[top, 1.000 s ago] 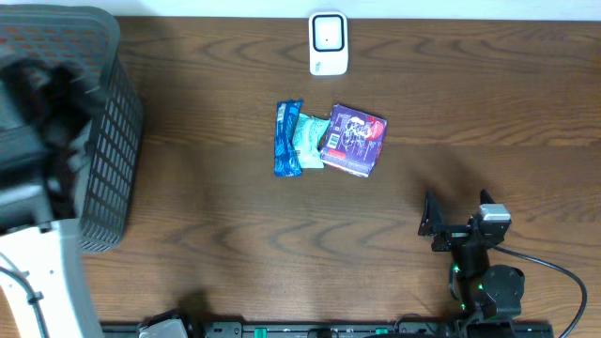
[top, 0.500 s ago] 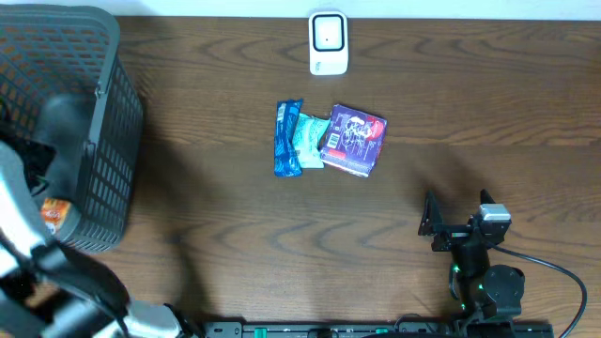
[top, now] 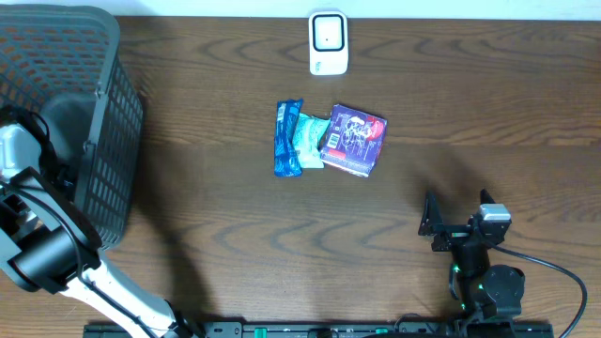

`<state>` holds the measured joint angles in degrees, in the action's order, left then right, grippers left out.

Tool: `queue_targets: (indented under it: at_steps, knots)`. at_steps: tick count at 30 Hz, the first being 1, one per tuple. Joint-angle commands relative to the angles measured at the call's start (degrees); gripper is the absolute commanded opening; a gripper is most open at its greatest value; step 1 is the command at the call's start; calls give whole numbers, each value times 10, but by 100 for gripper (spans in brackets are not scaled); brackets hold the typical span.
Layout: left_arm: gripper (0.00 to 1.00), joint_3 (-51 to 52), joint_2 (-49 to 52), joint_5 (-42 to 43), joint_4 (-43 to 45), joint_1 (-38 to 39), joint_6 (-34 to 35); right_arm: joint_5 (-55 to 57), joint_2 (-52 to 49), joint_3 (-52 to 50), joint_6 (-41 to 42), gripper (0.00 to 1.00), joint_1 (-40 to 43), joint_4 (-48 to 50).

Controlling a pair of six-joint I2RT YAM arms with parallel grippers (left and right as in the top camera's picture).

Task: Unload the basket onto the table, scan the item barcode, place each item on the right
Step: 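Reach the left gripper into the basket and grasp the small orange box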

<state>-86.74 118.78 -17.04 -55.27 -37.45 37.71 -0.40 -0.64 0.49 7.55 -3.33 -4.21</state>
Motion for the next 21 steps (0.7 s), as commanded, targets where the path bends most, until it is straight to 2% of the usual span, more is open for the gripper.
queue_targets:
  at_steps: [1, 8, 15, 21]
  knots:
    - [8, 4, 31, 31, 3, 1, 8, -2, 3, -2, -5, 99, 2, -1]
    - [7, -18, -29, 85, -30, 1, 7, -1, 3, -2, -6, 99, 2, -1]
    - [7, -20, -235, 152, -47, 3, 0, -2, 3, -2, -5, 99, 2, -1]
    - [7, -20, -422, 210, -25, 20, -73, -2, 3, -2, -6, 99, 2, -1]
